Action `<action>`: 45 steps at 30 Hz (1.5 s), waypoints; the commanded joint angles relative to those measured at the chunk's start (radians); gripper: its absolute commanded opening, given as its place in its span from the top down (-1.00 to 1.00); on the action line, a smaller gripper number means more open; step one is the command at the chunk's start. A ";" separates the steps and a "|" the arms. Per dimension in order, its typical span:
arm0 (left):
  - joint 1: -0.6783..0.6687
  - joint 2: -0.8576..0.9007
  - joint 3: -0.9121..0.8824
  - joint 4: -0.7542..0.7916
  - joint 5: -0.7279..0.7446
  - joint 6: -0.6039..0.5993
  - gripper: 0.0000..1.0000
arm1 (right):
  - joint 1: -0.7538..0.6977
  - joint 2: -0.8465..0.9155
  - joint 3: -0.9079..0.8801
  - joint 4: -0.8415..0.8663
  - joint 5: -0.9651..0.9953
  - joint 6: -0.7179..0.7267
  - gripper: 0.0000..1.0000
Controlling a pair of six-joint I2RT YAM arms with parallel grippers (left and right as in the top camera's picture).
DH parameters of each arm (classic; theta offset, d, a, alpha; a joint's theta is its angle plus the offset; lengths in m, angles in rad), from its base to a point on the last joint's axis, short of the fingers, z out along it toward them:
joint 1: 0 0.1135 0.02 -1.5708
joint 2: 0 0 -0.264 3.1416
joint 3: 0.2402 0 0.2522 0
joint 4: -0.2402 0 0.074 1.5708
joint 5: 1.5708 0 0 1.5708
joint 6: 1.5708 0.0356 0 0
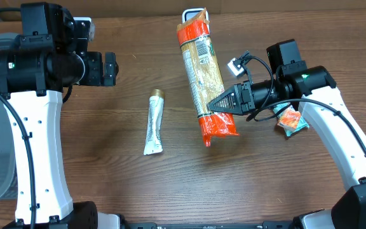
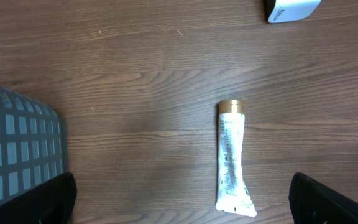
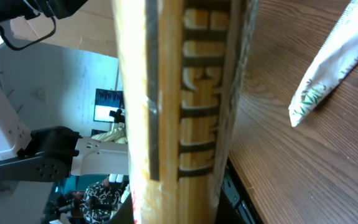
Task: Scan the item barcode
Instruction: 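Lift the snack bag upright and carry it toward the scanner, then hold the snack bag in front of the white scanner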
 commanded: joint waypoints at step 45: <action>0.002 -0.002 0.015 0.004 -0.003 0.012 -1.00 | 0.266 0.662 0.660 0.455 2.353 -0.480 0.93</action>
